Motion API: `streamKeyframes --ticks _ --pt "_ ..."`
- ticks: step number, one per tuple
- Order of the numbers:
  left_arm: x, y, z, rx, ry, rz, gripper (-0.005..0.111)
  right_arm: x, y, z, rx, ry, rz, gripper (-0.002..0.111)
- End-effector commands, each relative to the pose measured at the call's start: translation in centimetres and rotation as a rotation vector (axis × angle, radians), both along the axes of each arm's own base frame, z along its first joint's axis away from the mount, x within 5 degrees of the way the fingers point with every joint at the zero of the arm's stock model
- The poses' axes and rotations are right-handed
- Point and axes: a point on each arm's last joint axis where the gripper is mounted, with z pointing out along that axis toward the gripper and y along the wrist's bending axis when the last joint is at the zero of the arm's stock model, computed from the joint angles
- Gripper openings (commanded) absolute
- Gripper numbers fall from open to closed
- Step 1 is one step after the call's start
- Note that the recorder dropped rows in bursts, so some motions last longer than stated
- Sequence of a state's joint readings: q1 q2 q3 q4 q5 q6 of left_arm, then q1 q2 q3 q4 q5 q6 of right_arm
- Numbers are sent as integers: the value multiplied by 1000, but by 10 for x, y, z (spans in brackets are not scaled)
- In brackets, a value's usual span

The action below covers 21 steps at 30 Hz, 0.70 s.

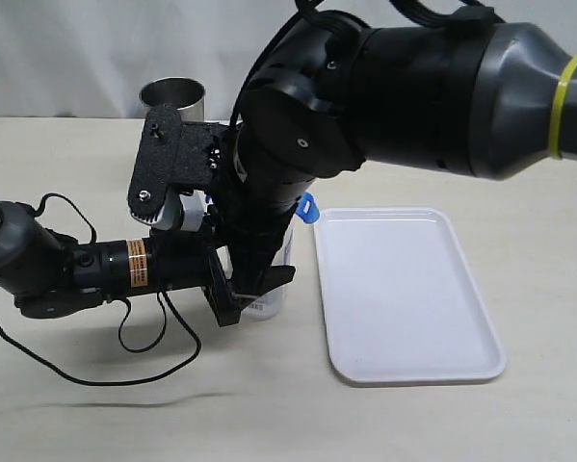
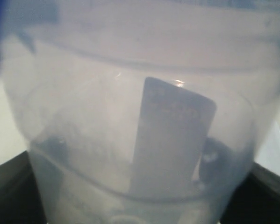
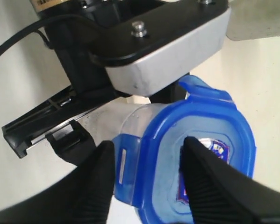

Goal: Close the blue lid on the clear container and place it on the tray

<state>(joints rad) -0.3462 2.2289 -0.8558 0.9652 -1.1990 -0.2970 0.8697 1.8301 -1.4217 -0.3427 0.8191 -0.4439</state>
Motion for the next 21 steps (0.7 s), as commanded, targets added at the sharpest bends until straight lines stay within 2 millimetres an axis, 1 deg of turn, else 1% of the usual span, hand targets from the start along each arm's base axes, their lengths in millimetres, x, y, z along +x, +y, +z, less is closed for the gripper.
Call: streamKeyframes --ticks 1,2,5,9,14,17,21 --pt "-5 -1 1 3 -14 -50 0 -1 -5 -36 -144 96 -18 40" --pt "-5 -1 1 3 -14 -50 0 -2 -4 -36 -150 97 -15 40" --pt "-6 -1 0 5 -15 -58 0 -1 -5 -48 -205 118 -17 37" --pt "-7 -2 0 9 -16 -73 0 1 -4 -60 -240 128 -27 35" --pt "-7 -2 0 7 -16 -73 0 3 -4 -61 -231 112 -34 33" --pt "-7 -2 0 7 -16 -73 0 4 -4 -61 -230 100 -34 30" --pt "-7 -2 0 7 -13 -74 0 4 -9 -69 -247 66 -55 29"
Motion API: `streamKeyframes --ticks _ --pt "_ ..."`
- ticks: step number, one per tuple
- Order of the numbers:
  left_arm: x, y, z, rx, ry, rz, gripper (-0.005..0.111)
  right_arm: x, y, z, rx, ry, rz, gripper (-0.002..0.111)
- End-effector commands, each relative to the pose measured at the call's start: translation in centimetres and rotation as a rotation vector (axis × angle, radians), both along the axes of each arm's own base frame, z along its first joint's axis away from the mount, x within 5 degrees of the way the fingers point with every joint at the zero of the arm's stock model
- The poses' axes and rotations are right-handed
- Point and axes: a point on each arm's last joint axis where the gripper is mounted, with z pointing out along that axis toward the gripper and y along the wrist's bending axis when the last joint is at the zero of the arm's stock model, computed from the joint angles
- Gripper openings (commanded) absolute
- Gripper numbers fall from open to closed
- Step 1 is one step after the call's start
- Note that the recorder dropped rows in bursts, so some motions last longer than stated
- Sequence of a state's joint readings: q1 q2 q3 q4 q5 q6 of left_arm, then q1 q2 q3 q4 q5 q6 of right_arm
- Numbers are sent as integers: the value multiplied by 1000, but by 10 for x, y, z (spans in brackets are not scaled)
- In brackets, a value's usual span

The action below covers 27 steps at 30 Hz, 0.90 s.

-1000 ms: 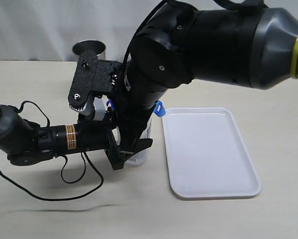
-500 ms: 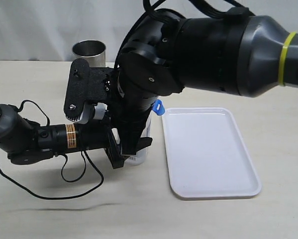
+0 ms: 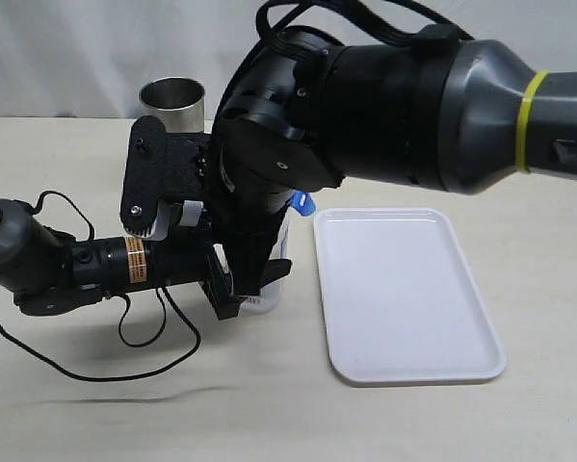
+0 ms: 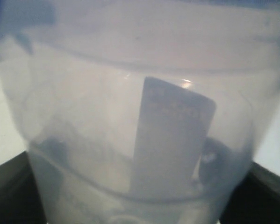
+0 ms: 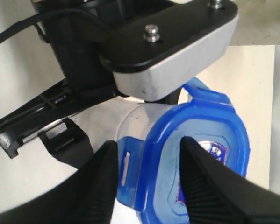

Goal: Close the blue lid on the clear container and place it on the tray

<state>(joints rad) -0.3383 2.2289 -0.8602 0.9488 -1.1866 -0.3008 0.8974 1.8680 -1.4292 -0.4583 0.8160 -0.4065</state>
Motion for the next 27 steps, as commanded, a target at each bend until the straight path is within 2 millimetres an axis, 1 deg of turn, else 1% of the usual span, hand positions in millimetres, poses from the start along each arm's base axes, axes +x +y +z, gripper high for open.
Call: streamKeyframes --ticks 1,4,8,10,12,14,17,23,27 --pt "-11 -5 0 2 -17 -101 0 2 -20 -61 -190 107 -99 27" --pt "-11 -5 1 -2 -18 -102 0 0 -25 -67 -221 101 -106 25" --pt "-11 -5 1 -5 -19 -103 0 -3 -23 -70 -192 135 -100 25" --pt "-11 -5 1 -5 -19 -103 0 -6 -22 -70 -178 169 -86 28" --pt "-11 -5 1 -5 -19 -101 0 -7 -21 -66 -157 175 -92 33" --pt "-11 -5 1 -5 -19 -101 0 -7 -19 -56 -119 172 -104 40" --pt "-11 -5 1 -5 -19 -101 0 -8 -16 -34 -33 159 -136 47" --pt "-11 -5 1 -6 -18 -97 0 -13 -14 10 164 158 -181 48" --pt "-11 -5 1 -6 -18 -97 0 -14 -21 33 316 187 -225 48"
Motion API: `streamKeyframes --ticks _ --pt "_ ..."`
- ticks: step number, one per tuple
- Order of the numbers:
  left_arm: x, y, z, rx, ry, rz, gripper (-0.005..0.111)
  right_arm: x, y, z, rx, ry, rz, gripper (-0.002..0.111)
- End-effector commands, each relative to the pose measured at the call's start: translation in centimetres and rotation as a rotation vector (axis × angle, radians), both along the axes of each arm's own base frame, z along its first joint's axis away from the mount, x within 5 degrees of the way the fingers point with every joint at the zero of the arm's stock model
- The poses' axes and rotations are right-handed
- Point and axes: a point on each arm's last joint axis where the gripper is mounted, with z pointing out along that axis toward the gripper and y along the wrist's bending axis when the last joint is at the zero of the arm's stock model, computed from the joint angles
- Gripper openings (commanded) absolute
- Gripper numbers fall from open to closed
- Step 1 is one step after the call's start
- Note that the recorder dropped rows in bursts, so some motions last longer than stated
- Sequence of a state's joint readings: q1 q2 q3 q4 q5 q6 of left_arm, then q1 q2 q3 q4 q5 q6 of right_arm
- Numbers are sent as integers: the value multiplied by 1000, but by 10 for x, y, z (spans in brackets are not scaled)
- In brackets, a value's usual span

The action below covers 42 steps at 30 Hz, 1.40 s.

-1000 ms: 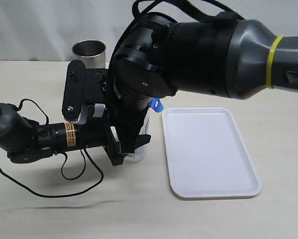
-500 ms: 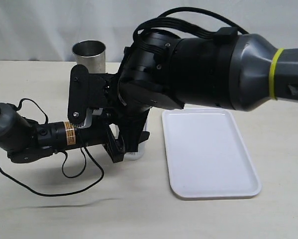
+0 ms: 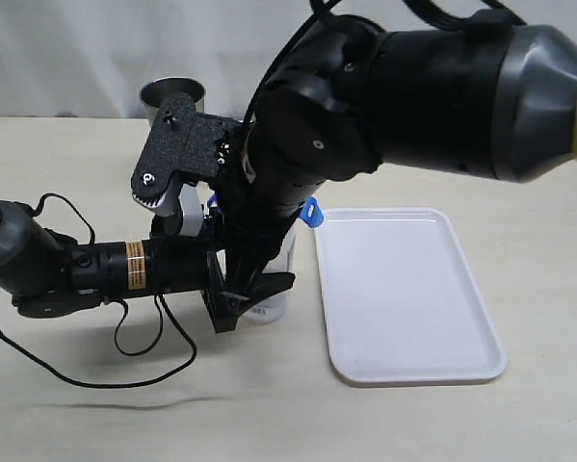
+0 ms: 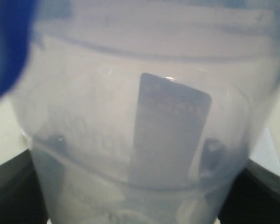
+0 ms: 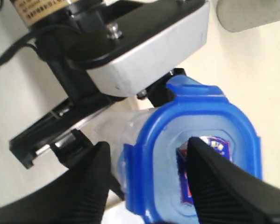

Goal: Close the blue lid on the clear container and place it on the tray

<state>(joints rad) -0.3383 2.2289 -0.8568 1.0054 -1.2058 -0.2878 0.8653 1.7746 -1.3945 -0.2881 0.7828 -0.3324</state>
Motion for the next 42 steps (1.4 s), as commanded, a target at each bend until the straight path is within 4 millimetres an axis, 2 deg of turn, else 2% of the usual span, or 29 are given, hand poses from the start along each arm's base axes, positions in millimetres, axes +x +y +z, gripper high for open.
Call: streamKeyframes --ticks 1,3,7,9,11,13,15,23,38,42 --pt "-5 -3 1 -7 1 -36 0 -5 -11 16 159 119 -104 48" --pt "-5 -3 0 0 3 -34 0 -4 -15 24 225 142 -136 48" --pt "-5 -3 0 4 4 -31 0 7 -39 49 456 238 -297 48" --pt "-5 -3 0 4 2 -31 0 16 -55 50 526 325 -438 48" --pt "-5 -3 0 4 1 -30 0 26 -79 47 546 437 -604 47" --pt "-3 -2 0 0 2 -14 0 30 -93 45 531 478 -669 44" --pt "-3 -2 0 -1 2 -12 0 32 -98 43 552 526 -699 42" --pt "-3 -2 0 2 3 -12 0 33 -94 16 544 595 -741 42" --pt "-3 -2 0 0 3 -12 0 50 -87 -11 567 584 -782 42" --pt "-3 -2 0 -2 2 -13 0 54 -83 -25 550 619 -784 42"
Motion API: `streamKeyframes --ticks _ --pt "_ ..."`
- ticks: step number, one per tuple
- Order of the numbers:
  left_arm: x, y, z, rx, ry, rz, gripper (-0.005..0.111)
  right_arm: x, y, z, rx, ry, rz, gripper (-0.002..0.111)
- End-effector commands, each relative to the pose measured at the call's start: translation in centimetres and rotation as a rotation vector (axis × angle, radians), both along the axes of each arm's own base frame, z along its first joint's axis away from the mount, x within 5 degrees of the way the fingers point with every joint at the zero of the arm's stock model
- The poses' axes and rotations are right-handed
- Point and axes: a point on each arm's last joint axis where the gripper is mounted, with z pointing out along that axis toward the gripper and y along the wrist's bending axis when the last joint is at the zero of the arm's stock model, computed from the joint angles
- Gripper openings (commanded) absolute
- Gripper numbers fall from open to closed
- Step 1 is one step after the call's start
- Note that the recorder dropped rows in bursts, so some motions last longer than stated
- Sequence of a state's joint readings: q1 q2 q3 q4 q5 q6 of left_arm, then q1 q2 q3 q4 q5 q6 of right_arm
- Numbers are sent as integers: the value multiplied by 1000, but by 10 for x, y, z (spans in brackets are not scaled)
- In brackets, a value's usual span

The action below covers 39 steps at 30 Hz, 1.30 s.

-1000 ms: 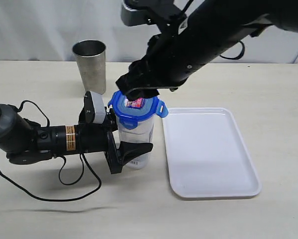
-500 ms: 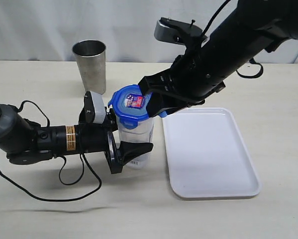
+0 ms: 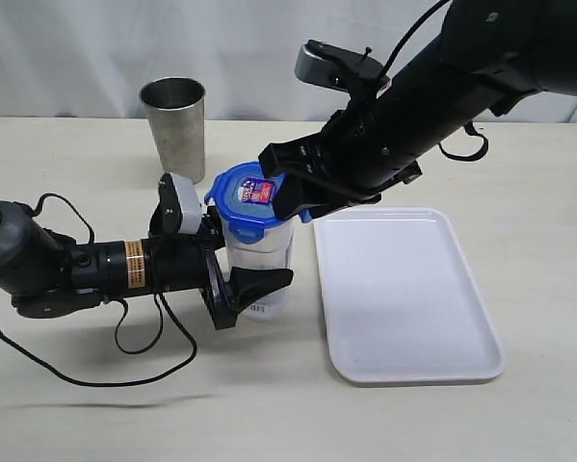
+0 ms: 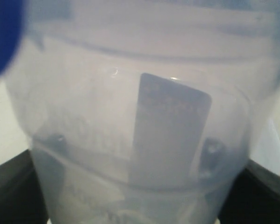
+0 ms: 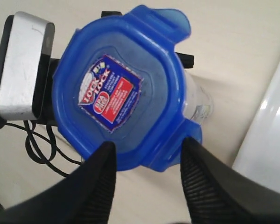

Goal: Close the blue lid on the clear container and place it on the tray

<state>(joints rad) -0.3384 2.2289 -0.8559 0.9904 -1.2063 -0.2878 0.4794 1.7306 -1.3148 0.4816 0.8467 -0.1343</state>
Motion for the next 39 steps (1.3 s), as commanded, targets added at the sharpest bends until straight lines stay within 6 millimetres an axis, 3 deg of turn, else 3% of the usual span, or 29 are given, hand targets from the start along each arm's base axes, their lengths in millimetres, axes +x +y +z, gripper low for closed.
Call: streamKeyframes --ticks 1,6,21,28,35,39 --pt "-4 -3 0 2 0 -27 0 9 4 -24 -8 28 17 42" --pt "-4 -3 0 3 0 -29 0 9 16 -35 93 82 65 42" --pt "-5 -3 0 1 -2 -36 0 11 27 -71 150 178 141 34" --pt "-4 -2 0 4 -9 -33 0 14 7 -53 138 135 175 34" --pt "-5 -2 0 66 -190 -82 0 5 -10 -20 67 10 274 35" --pt "-5 -2 -2 101 -260 -104 0 -5 -16 0 32 -56 353 45"
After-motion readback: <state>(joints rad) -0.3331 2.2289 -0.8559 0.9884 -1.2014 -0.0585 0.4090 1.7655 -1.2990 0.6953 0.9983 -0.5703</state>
